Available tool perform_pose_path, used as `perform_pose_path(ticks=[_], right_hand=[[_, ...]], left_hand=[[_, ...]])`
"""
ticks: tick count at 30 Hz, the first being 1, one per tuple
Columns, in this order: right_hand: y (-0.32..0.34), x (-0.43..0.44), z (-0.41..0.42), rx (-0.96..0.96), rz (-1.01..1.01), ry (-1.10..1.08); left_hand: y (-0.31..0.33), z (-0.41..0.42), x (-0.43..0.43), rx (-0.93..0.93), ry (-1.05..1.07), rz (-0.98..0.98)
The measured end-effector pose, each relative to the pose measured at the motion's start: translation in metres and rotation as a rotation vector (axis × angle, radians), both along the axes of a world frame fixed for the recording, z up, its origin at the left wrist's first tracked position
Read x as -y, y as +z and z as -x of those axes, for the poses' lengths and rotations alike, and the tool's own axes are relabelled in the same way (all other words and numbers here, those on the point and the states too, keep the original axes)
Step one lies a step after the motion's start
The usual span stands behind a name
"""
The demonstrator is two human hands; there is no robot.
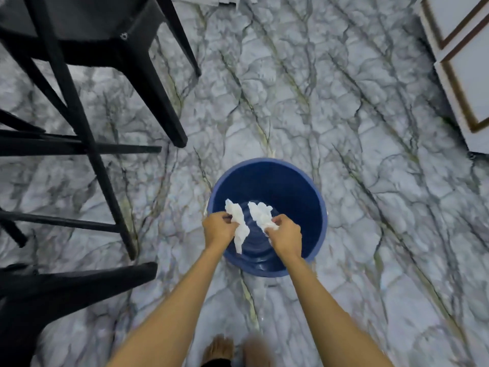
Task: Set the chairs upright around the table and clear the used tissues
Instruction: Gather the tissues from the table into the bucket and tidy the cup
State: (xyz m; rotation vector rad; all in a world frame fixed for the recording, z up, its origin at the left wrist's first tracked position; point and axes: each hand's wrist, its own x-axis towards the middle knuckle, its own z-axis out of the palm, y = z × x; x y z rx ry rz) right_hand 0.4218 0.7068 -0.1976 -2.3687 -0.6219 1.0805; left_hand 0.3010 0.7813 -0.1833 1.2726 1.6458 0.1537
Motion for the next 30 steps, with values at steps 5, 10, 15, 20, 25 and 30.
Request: perform_pose_path(ticks=[5, 10, 15, 20, 25, 30], right_hand=[[-0.029, -0.008, 0.0, -0.04, 0.053, 0.049], [0.034, -0.021, 0.001, -0.002, 0.01, 0.094], [0.163, -0.054, 0.016, 0.009, -0.147, 0.211], [0.309, -0.096, 0.056, -0.018, -0.32, 0.321], [0.423, -0.136, 0.125, -0.022, -0.473, 0.525], [0.472, -0.171, 0.216, -0.099, -0.552, 0.696]], left_hand=[[-0.033, 0.001, -0.008, -0.016, -0.085, 0.0], [0.034, 0.012, -0.024, -0.027, -0.128, -0.079], [0.166, 0.039, -0.04, -0.035, -0.122, -0.165], [0.32, 0.101, -0.05, -0.063, -0.008, -0.307], [0.438, 0.191, -0.051, -0.111, 0.141, -0.432], [0.484, 0.284, -0.062, -0.164, 0.303, -0.485]])
